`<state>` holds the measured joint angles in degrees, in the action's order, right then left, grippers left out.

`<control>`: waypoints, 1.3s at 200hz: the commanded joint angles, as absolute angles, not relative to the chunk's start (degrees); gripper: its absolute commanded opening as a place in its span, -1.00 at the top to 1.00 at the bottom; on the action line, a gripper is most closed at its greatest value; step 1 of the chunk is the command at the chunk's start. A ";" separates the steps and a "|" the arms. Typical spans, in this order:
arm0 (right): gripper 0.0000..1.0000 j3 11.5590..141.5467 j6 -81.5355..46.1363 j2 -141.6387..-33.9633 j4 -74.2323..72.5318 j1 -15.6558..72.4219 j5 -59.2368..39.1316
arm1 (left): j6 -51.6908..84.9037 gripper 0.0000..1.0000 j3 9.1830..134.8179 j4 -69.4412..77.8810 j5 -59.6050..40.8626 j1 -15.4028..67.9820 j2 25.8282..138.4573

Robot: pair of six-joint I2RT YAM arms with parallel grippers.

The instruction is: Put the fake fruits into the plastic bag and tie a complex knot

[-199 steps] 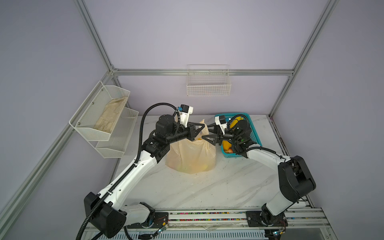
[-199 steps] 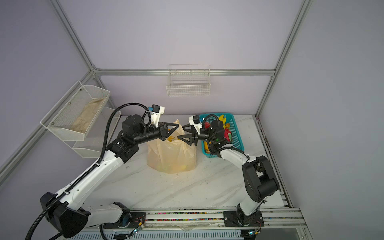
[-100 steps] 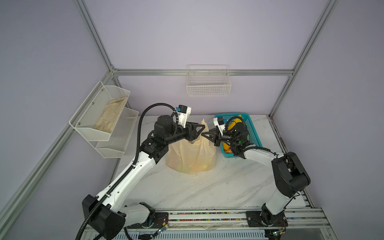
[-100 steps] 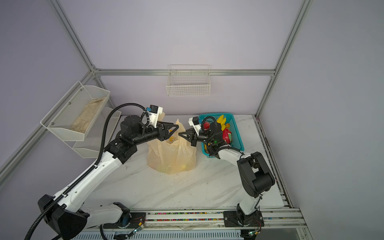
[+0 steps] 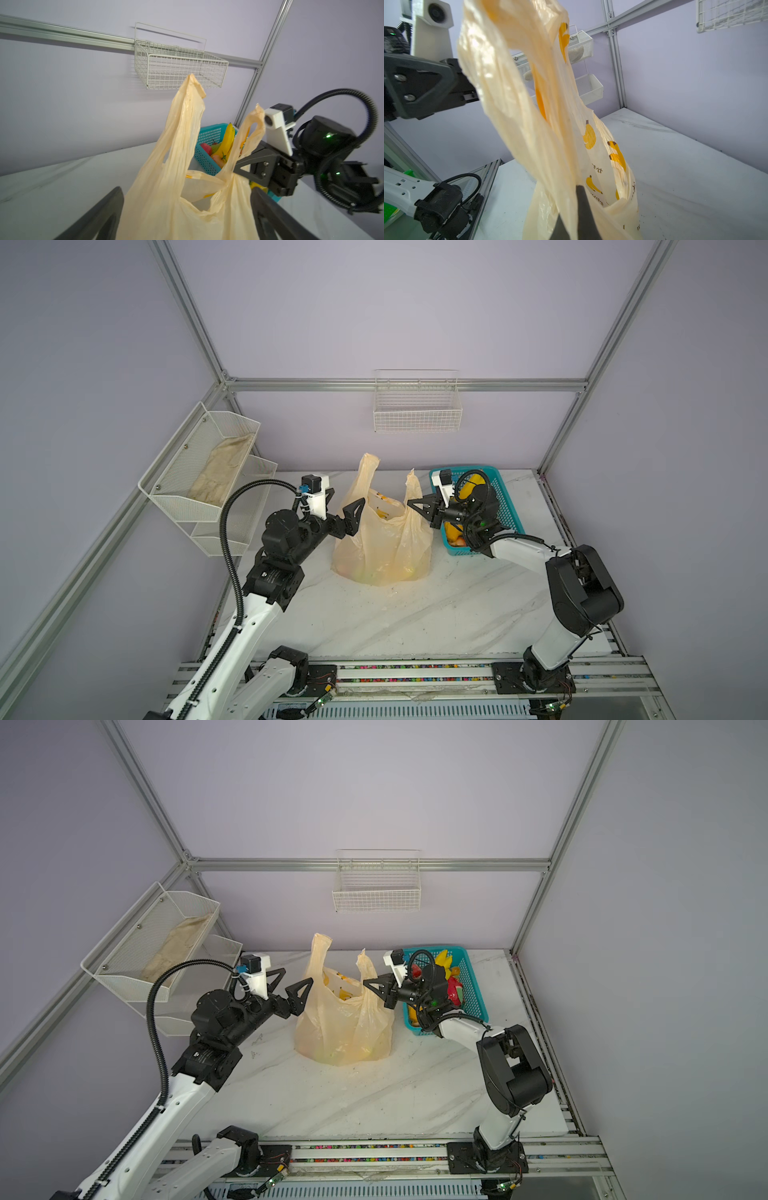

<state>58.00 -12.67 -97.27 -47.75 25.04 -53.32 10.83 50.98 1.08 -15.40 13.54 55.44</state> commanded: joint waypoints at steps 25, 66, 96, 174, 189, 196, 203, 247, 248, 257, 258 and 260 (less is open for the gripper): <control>1.00 60.35 -10.67 -95.38 -43.50 24.80 -52.26 | -1.97 -0.94 53.10 7.94 -30.57 7.14 67.06; 1.00 60.69 -8.94 -95.88 -41.53 24.80 -50.69 | -6.14 -0.96 62.80 4.07 -44.42 4.66 77.11; 1.00 60.81 -7.92 -95.91 -40.78 24.84 -50.54 | -10.29 -0.96 68.89 0.09 -47.47 4.50 83.21; 1.00 62.47 -5.41 -95.37 -36.74 24.79 -49.64 | -11.51 -0.62 80.29 -3.52 -58.80 4.29 93.11; 1.00 62.67 -4.84 -95.36 -35.54 24.80 -49.12 | -10.03 -0.47 80.70 -2.00 -60.46 4.25 93.58; 1.00 62.91 -4.68 -95.30 -34.98 24.83 -48.90 | -9.62 -0.38 80.98 -1.93 -60.83 4.27 93.82; 1.00 63.06 -4.56 -95.20 -34.52 24.86 -48.60 | -9.42 -0.29 81.27 -2.31 -60.97 4.25 93.81; 1.00 64.97 -6.52 -95.18 -30.40 24.79 -44.93 | -9.12 0.44 78.38 -0.97 -60.40 4.22 91.51; 1.00 65.00 -6.65 -95.19 -30.36 24.83 -44.83 | -9.09 0.45 78.30 -0.97 -60.30 4.26 91.46; 1.00 65.46 -7.86 -95.32 -29.54 24.79 -43.88 | -8.74 0.62 77.63 -0.97 -58.91 4.31 90.68; 1.00 65.51 -8.02 -95.34 -29.45 24.83 -43.78 | -8.72 0.64 77.49 -0.97 -58.72 4.31 90.56; 1.00 65.66 -8.24 -95.36 -29.29 24.84 -43.64 | -8.64 0.68 77.16 -0.97 -58.36 4.31 90.30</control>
